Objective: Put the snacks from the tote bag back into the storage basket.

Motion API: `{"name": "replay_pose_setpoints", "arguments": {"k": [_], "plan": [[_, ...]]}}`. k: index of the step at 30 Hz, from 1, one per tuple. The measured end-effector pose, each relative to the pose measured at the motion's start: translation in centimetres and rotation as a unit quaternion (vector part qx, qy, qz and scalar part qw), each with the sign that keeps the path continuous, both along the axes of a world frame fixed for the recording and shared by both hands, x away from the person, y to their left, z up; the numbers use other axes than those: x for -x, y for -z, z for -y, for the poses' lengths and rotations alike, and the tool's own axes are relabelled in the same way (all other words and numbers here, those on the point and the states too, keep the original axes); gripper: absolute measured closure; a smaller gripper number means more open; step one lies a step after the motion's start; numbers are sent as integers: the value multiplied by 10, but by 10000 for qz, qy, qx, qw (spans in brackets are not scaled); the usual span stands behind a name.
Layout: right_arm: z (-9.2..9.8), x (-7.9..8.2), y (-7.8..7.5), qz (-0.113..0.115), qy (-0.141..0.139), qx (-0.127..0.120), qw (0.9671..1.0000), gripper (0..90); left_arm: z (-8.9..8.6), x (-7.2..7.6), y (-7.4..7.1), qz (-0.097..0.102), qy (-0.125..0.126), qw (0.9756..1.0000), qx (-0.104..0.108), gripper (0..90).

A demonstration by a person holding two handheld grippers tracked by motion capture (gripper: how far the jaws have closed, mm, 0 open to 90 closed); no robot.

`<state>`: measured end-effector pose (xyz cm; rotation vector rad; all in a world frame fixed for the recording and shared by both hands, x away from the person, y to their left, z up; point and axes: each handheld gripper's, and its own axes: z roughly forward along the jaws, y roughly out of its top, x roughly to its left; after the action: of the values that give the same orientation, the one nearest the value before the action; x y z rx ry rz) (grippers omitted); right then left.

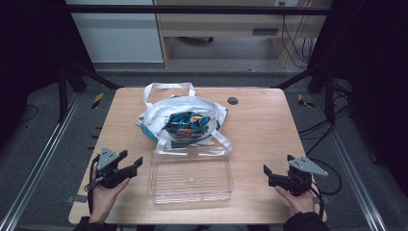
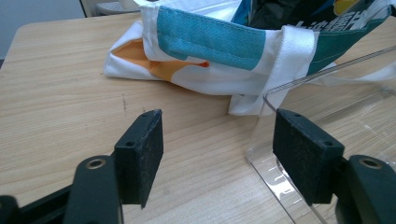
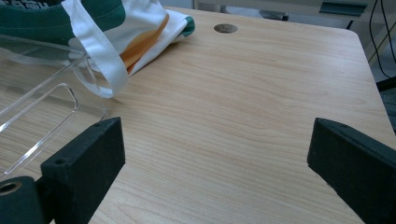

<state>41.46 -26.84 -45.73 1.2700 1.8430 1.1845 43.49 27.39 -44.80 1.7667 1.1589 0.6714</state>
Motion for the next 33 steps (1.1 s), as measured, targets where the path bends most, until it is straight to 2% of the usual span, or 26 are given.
{"name": "replay_pose_setpoints", "arguments": {"k": [11,15,17,20,22,24,33], "plan": [[0,0,1,-44,11,81,10000,49,0,3,-3,110,-152,9998,-107,465],[0,1,0,-21,17,95,10000,49,1,4,-5,237,-184,9994,-168,495],[-1,1,0,-33,6,100,9999,49,1,5,-7,364,-149,9991,-166,518],[-1,1,0,-51,-9,99,9999,49,3,5,-9,401,-149,9989,-195,525],[-1,1,0,-51,-12,95,9999,49,5,3,-10,427,-118,9986,-295,523],[-1,0,0,-55,-8,100,9999,49,8,3,-11,317,-127,9992,-230,514],[-2,0,0,-56,-31,125,9999,49,12,-1,-19,214,-47,9997,-70,464]]}}
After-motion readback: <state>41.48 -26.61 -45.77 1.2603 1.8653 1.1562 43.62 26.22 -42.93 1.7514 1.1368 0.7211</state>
